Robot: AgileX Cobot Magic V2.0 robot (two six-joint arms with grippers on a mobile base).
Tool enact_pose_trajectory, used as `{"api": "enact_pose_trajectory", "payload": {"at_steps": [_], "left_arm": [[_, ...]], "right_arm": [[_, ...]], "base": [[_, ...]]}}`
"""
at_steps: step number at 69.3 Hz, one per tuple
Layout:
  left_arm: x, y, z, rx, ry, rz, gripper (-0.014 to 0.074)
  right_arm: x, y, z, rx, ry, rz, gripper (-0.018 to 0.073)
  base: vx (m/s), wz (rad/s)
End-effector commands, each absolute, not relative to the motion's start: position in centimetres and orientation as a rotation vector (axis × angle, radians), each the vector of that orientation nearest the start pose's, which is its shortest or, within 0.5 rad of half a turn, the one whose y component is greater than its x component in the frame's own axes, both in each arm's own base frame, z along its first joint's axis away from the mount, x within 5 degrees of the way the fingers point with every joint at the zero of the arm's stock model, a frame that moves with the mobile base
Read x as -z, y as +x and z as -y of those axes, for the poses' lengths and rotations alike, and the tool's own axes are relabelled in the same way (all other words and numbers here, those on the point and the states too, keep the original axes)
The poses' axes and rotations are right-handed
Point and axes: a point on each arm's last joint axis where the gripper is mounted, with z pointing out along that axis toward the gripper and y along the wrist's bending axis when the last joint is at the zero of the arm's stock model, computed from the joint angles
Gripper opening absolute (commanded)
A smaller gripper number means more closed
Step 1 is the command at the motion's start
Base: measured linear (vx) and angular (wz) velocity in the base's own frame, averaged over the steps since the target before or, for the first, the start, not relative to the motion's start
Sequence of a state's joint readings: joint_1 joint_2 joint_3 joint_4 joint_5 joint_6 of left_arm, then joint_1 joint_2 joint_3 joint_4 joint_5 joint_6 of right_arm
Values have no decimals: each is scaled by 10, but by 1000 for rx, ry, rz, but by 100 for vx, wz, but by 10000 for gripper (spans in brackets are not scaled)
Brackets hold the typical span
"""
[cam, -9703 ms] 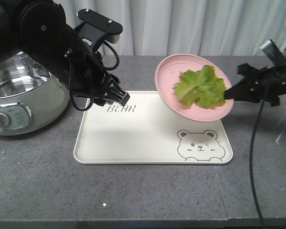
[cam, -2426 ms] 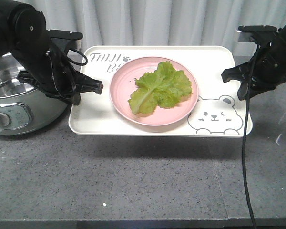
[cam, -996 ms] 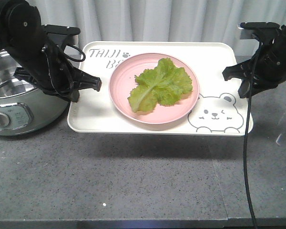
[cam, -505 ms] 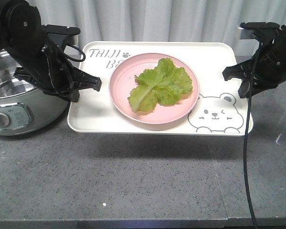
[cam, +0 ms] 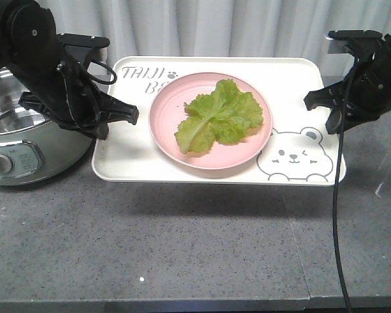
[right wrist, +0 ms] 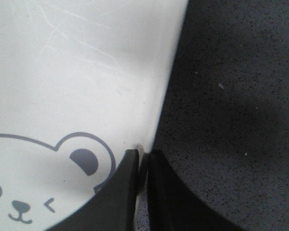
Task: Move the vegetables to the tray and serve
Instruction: 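Hold the lifted tray level with both grippers, then turn the base away from the counter while holding the tray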
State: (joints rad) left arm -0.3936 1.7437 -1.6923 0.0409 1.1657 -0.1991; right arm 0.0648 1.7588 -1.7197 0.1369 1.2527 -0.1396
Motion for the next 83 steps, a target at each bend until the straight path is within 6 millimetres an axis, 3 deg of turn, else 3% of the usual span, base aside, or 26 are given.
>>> {"api": "enact_pose_trajectory", "payload": {"at_steps": [1,83], "left_arm": [[-376,340,143,200,292,-2539,-6],[-376,340,143,200,292,-2539,-6]], "right_arm": [[-371,357,-39,-202,-314,-2683,-6],[-371,357,-39,-202,-314,-2683,-6]], "base": [[0,-2],[0,-10]]}}
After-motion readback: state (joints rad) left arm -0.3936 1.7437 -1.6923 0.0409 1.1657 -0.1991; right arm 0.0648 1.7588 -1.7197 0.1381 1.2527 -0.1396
